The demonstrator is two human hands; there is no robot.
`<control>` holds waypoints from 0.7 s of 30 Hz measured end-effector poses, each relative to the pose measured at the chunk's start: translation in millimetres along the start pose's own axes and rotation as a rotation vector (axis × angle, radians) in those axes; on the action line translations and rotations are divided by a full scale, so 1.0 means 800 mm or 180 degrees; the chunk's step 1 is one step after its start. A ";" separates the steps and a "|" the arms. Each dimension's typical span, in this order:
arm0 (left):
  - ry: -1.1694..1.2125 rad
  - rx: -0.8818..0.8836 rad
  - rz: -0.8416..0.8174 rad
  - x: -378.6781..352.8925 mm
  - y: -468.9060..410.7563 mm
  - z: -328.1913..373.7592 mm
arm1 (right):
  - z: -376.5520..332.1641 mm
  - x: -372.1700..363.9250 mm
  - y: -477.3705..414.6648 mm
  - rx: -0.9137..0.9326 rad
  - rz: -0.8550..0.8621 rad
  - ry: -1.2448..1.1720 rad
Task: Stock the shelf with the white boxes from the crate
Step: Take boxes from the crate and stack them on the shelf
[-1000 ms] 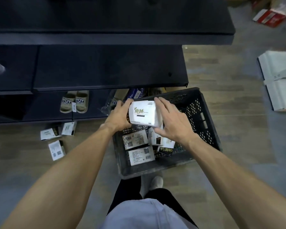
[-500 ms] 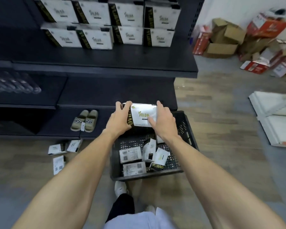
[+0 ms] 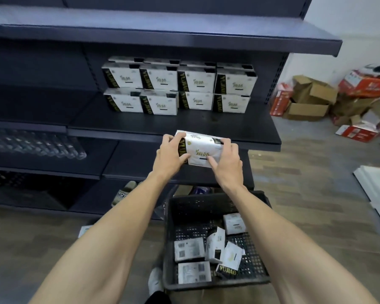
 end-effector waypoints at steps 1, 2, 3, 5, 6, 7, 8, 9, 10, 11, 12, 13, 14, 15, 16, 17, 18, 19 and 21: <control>0.0008 -0.0021 0.0040 0.003 -0.013 -0.005 | -0.006 -0.006 -0.012 0.0005 0.0030 -0.0019; 0.0008 -0.0035 0.0073 0.006 -0.028 -0.011 | -0.012 -0.013 -0.025 0.0011 0.0064 -0.0029; 0.0008 -0.0041 0.0089 0.007 -0.044 -0.016 | -0.017 -0.020 -0.040 0.0000 0.0097 -0.0030; 0.0034 -0.0063 0.0054 0.006 -0.079 -0.027 | -0.024 -0.034 -0.068 -0.0060 0.0163 -0.0010; 0.0046 -0.0100 0.0012 0.005 -0.096 -0.030 | -0.027 -0.040 -0.082 -0.0087 0.0204 0.0021; 0.0044 -0.0131 -0.0041 0.002 -0.113 -0.033 | -0.027 -0.045 -0.095 -0.0130 0.0238 0.0064; 0.0031 -0.0144 -0.0101 -0.002 -0.130 -0.037 | -0.026 -0.051 -0.109 -0.0193 0.0262 0.0108; 0.0014 -0.0156 -0.0166 -0.008 -0.145 -0.040 | -0.022 -0.056 -0.121 -0.0256 0.0272 0.0150; 0.0000 -0.0183 -0.0234 -0.014 -0.157 -0.043 | -0.018 -0.061 -0.131 -0.0300 0.0268 0.0195; -0.0006 -0.0219 -0.0303 -0.020 -0.166 -0.045 | -0.014 -0.066 -0.141 -0.0332 0.0253 0.0244; -0.0001 -0.0246 -0.0364 -0.027 -0.175 -0.046 | -0.009 -0.071 -0.150 -0.0370 0.0226 0.0300; 0.0009 -0.0256 -0.0412 -0.033 -0.182 -0.048 | -0.004 -0.076 -0.158 -0.0411 0.0195 0.0359; 0.0015 -0.0258 -0.0432 -0.039 -0.188 -0.050 | 0.001 -0.080 -0.165 -0.0437 0.0158 0.0414; 0.0015 -0.0275 -0.0418 -0.042 -0.194 -0.052 | 0.004 -0.085 -0.173 -0.0427 0.0125 0.0456; 0.0014 -0.0313 -0.0386 -0.044 -0.200 -0.052 | 0.006 -0.089 -0.182 -0.0394 0.0097 0.0480; 0.0008 -0.0351 -0.0354 -0.046 -0.208 -0.051 | 0.007 -0.093 -0.191 -0.0355 0.0074 0.0492; -0.0012 -0.0372 -0.0327 -0.047 -0.217 -0.051 | 0.009 -0.097 -0.203 -0.0320 0.0058 0.0500; -0.0059 -0.0378 -0.0307 -0.048 -0.226 -0.052 | 0.010 -0.100 -0.214 -0.0300 0.0045 0.0511; -0.0220 -0.0406 -0.0289 -0.054 -0.241 -0.053 | 0.012 -0.106 -0.235 -0.0257 0.0020 0.0512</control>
Point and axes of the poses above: each hand's wrist, its own y-axis away from the middle knuckle, its own x-axis out of the back of the hand, z = x × y, the point moved 8 cm from there along -y, towards the middle knuckle, and after that the axes turned 2 degrees about y, right-handed, at the moved point
